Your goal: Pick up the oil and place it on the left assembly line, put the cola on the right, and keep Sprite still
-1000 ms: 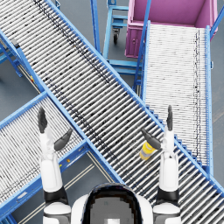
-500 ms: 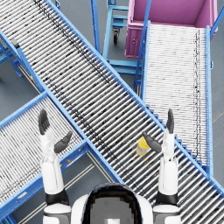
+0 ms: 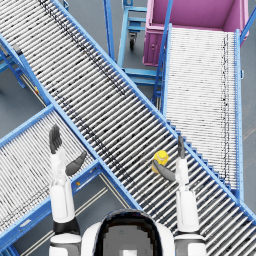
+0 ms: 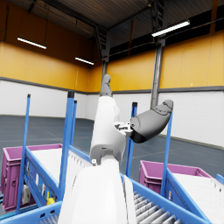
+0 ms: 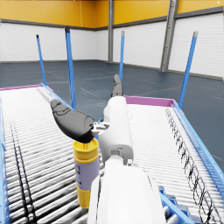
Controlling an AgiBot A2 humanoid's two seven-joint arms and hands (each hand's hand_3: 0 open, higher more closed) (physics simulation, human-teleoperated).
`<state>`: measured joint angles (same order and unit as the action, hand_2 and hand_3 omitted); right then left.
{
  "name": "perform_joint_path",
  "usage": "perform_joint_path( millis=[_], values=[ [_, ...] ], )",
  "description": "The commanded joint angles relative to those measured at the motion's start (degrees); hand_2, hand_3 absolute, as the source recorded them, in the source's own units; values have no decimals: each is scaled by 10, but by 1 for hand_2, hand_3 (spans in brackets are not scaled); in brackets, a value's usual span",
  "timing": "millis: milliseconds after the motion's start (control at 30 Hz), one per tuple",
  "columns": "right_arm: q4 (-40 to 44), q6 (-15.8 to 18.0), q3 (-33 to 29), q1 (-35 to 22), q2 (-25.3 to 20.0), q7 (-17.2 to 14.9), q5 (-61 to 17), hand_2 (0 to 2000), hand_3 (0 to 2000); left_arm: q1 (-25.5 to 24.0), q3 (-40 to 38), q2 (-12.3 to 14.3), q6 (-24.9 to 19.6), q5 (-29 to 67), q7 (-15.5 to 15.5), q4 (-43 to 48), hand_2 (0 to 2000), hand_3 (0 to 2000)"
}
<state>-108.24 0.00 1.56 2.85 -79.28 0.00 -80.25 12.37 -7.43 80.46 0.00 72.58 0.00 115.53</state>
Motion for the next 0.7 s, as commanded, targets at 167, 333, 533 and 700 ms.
perform_joint_path(
  millis=[167, 333, 533, 700],
  values=[
    [140, 0, 51, -11, -7, 0, 0, 0, 0, 1, 1, 1, 0, 0, 0, -13, 0, 0],
    [244, 0, 62, -61, -23, 0, 0, 0, 0, 6, -7, 1, 0, 0, 0, -35, 0, 0],
    [366, 0, 89, -141, -48, 0, 0, 0, 0, 16, -15, 0, 0, 0, 0, -69, 0, 0],
    [412, 1, 95, -174, -60, 0, 0, 0, 0, 11, -19, 3, 0, 0, 0, -69, 0, 0]
  ],
)
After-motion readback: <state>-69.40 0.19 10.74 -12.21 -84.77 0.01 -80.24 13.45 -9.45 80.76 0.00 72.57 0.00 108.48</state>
